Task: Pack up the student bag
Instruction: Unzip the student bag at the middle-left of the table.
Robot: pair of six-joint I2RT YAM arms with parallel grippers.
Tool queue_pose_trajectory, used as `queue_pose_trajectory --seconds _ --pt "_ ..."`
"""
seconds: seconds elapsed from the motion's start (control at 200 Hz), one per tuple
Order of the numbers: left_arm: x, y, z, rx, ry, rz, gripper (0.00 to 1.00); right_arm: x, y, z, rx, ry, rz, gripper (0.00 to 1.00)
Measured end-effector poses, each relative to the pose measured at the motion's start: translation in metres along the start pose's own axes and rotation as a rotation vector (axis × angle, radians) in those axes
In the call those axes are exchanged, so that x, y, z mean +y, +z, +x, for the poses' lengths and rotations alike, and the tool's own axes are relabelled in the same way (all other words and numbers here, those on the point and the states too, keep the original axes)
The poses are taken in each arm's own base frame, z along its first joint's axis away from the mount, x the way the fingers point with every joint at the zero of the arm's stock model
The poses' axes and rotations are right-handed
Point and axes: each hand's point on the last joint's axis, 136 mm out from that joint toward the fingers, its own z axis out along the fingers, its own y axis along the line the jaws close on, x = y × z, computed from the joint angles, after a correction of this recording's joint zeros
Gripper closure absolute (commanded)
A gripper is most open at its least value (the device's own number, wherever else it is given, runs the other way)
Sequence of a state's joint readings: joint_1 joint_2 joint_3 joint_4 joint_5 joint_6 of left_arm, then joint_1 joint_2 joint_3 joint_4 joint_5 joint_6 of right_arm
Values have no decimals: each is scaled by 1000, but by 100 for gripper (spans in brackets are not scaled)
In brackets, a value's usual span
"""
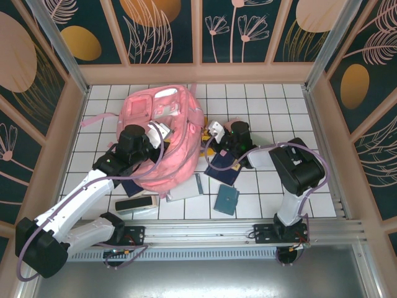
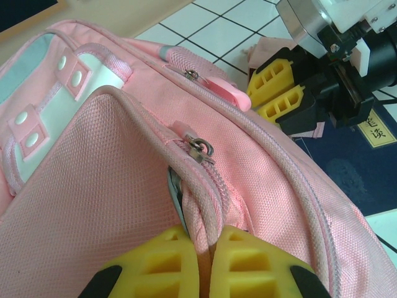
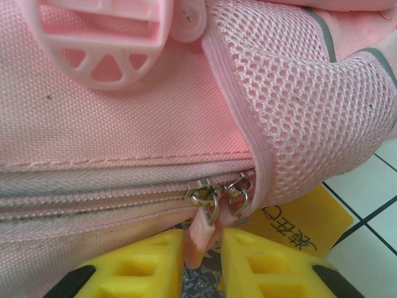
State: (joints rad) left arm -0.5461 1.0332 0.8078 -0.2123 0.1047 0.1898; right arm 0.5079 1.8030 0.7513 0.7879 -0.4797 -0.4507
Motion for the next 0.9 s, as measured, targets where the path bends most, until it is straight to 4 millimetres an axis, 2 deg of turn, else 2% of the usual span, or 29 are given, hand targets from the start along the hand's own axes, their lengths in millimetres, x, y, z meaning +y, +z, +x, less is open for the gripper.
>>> queue_pose_trajectory --seconds 0.225,0.445,0.646,0.901 --pt "0 1 1 5 -4 1 100 1 1 4 14 16 -4 100" --pt "1 1 1 4 -13 -3 100 1 1 7 27 21 -2 100" --pt "0 1 0 2 -19 -2 100 2 1 10 36 27 -6 93" --pt "0 1 -1 -2 -18 -1 100 -2 6 3 34 25 -7 83"
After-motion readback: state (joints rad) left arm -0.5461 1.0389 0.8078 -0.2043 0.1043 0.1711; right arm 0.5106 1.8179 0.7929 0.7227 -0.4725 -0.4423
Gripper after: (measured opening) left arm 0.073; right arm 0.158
